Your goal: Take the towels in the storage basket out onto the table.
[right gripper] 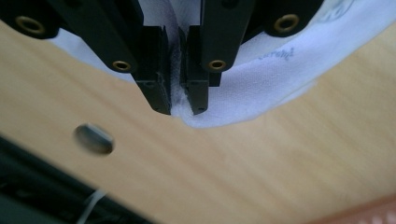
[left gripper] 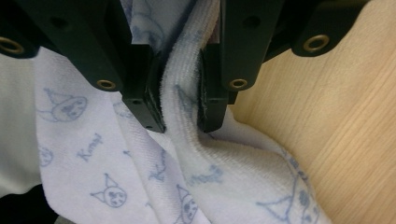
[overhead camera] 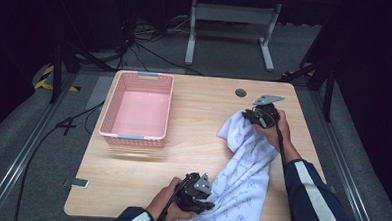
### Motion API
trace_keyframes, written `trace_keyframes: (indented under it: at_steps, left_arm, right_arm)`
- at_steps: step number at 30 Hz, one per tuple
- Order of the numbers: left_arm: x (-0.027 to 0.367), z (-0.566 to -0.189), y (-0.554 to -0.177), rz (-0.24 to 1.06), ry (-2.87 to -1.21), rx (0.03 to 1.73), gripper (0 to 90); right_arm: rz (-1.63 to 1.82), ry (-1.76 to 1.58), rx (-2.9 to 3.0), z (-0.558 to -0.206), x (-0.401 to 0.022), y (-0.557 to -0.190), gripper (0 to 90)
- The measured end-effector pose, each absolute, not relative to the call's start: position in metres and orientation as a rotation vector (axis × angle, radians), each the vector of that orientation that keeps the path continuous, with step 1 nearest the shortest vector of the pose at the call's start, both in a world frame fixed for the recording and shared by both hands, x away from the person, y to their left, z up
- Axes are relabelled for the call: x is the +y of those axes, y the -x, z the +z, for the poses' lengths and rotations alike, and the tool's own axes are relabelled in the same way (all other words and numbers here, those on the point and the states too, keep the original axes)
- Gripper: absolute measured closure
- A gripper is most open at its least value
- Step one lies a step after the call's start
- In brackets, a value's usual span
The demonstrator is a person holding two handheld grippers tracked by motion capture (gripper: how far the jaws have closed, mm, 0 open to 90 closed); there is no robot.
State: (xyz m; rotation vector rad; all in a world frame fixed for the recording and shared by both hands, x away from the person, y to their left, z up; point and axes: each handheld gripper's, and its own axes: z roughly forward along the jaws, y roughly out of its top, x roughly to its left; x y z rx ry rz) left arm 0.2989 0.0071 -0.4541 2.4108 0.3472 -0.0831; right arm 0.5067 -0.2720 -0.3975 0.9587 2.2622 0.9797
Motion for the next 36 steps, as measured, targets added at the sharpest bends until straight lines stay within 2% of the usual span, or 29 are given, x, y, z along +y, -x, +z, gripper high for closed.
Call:
trace_keyframes:
  at_steps: [3,7,8,11,13,16,18,21,24,27,30,32,35,36]
  left_arm:
    - [0.007,-0.454,-0.296,-0.085,-2.410,0.344,71.3]
    - [0.006,-0.451,-0.294,-0.066,-2.419,0.329,65.8]
    - [0.006,-0.451,-0.295,-0.072,-2.417,0.328,62.5]
    - [0.010,-0.442,-0.306,-0.038,-2.378,0.377,46.9]
    - [0.010,-0.436,-0.320,-0.013,-2.304,0.449,42.6]
    - [0.002,-0.429,-0.345,0.045,-2.271,0.502,39.6]
    - [-0.009,-0.427,-0.366,0.133,-2.299,0.508,37.6]
    - [-0.027,-0.432,-0.406,0.207,-2.295,0.606,37.6]
    - [-0.035,-0.436,-0.426,0.170,-2.254,0.666,38.8]
    - [-0.051,-0.438,-0.447,0.244,-2.234,0.688,38.6]
    - [-0.062,-0.439,-0.463,0.256,-2.196,0.729,40.1]
    - [-0.072,-0.442,-0.474,0.314,-2.202,0.755,40.0]
    - [-0.084,-0.449,-0.487,0.335,-2.235,0.774,40.9]
    - [-0.088,-0.453,-0.492,0.403,-2.281,0.785,42.0]
  right_arm:
    - [1.025,-0.997,2.112,-0.383,-0.279,-0.507,81.5]
    - [1.028,-1.066,2.040,-0.380,-0.293,-0.507,79.6]
    - [1.008,-1.087,2.024,-0.383,-0.298,-0.507,75.5]
    - [0.998,-1.134,2.185,-0.394,-0.310,-0.510,50.1]
    - [0.939,-1.109,2.215,-0.399,-0.316,-0.505,44.9]
    - [0.934,-1.090,2.221,-0.403,-0.338,-0.491,43.5]
    - [0.936,-1.104,2.201,-0.404,-0.357,-0.482,45.2]
    - [0.908,-1.124,2.214,-0.408,-0.376,-0.475,48.4]
    - [0.888,-1.114,2.265,-0.415,-0.379,-0.470,51.2]
    - [0.873,-1.097,2.337,-0.427,-0.373,-0.461,50.2]
    - [0.809,-1.072,2.377,-0.436,-0.367,-0.456,48.0]
    - [0.771,-1.091,2.375,-0.440,-0.366,-0.454,47.8]
    - [0.776,-1.124,2.360,-0.446,-0.369,-0.451,47.3]
    - [0.773,-1.123,2.358,-0.446,-0.371,-0.451,46.8]
